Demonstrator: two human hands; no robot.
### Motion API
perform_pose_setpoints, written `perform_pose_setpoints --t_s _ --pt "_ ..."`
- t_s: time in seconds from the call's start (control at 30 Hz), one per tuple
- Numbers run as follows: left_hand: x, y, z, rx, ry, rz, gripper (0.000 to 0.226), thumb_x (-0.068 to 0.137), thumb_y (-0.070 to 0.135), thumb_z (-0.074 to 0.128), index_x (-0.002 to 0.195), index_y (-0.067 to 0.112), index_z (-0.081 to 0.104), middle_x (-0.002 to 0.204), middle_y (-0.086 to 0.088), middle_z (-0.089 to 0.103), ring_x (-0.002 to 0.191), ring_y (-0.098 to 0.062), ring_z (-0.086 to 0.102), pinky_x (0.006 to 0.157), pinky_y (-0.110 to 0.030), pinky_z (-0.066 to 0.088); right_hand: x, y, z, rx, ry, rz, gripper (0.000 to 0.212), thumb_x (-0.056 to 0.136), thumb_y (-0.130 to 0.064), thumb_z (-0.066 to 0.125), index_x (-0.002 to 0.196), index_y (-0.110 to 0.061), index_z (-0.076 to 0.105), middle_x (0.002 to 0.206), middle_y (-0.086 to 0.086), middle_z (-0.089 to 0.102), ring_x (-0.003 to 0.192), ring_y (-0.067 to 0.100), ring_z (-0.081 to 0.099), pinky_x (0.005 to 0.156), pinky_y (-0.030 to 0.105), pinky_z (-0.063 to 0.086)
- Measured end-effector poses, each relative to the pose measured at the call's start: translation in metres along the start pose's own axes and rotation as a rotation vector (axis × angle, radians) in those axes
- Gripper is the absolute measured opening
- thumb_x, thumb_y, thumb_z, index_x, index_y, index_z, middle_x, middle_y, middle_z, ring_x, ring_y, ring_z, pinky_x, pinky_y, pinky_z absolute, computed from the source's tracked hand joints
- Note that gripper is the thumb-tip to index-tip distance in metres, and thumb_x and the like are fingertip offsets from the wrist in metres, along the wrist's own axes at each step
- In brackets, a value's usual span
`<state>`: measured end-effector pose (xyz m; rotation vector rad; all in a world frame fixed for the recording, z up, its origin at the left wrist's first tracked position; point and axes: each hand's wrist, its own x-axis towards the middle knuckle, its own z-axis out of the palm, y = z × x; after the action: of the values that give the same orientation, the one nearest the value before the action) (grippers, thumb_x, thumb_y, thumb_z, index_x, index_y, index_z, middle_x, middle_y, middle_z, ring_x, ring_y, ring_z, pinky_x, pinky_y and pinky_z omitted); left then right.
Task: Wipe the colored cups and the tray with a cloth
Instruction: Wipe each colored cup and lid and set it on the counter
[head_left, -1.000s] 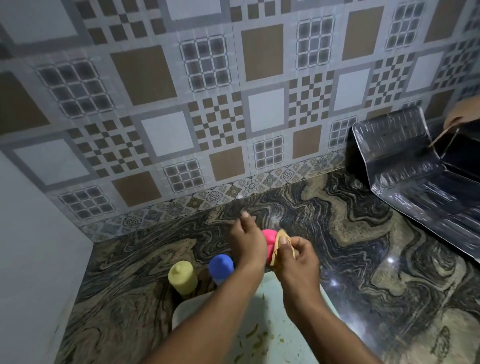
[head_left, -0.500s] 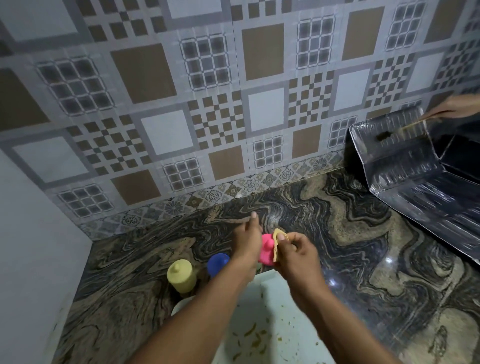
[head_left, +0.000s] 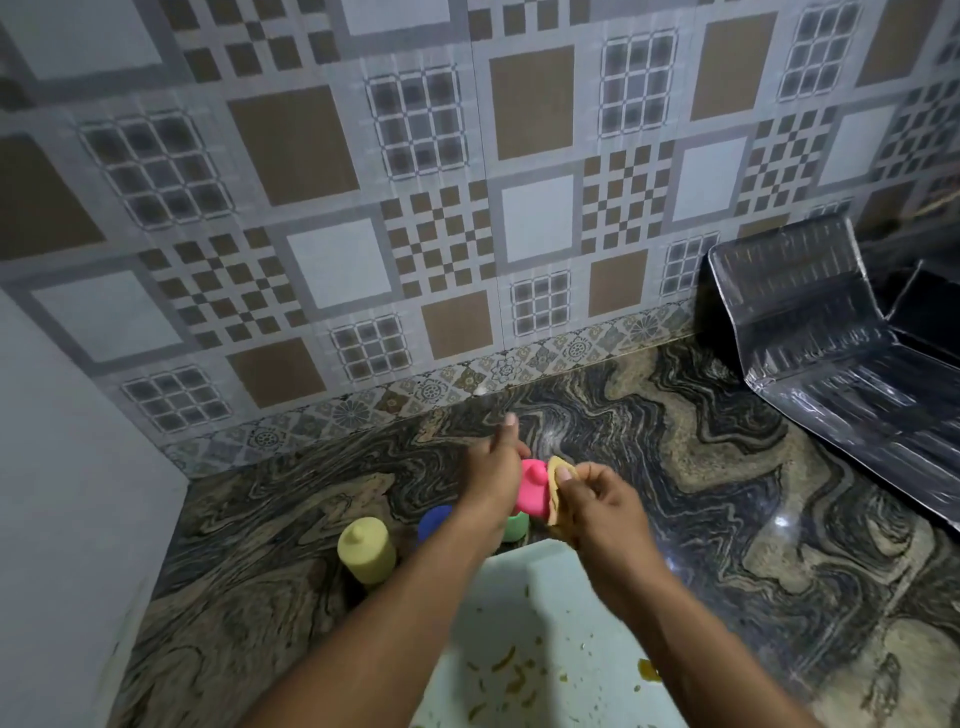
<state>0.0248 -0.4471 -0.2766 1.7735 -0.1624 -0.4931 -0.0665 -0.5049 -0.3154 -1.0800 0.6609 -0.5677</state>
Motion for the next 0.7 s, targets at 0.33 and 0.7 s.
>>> perform_pose_setpoints --t_s 0.33,0.7 --pt "0.011 -0.015 0.007 0.082 0.189 0.157 0.045 0.104 0.045 0.041 0.078 0.014 0.061 0.08 -0.007 0.066 0.075 -0.026 0.06 0.07 -0.036 0.046 -0.016 0.014 0.008 0.036 0.15 -0.163 0.01 0.1 -0.013 0.058 0.091 -0.011 0.052 0.059 0.005 0.056 0.048 0.016 0.048 0.043 0.03 0.041" --pt "0.015 -0.015 -0.032 0.416 -0.345 0.596 0.015 0.081 0.022 0.083 0.096 0.022 0.08 0.099 0.006 0.071 0.098 -0.009 0.067 0.086 -0.031 0.057 0.012 -0.011 -0.024 -0.081 -0.078 0.017 0.013 0.101 -0.014 0.056 0.1 -0.002 0.053 0.078 0.024 0.062 0.068 0.034 0.059 0.058 0.041 0.046"
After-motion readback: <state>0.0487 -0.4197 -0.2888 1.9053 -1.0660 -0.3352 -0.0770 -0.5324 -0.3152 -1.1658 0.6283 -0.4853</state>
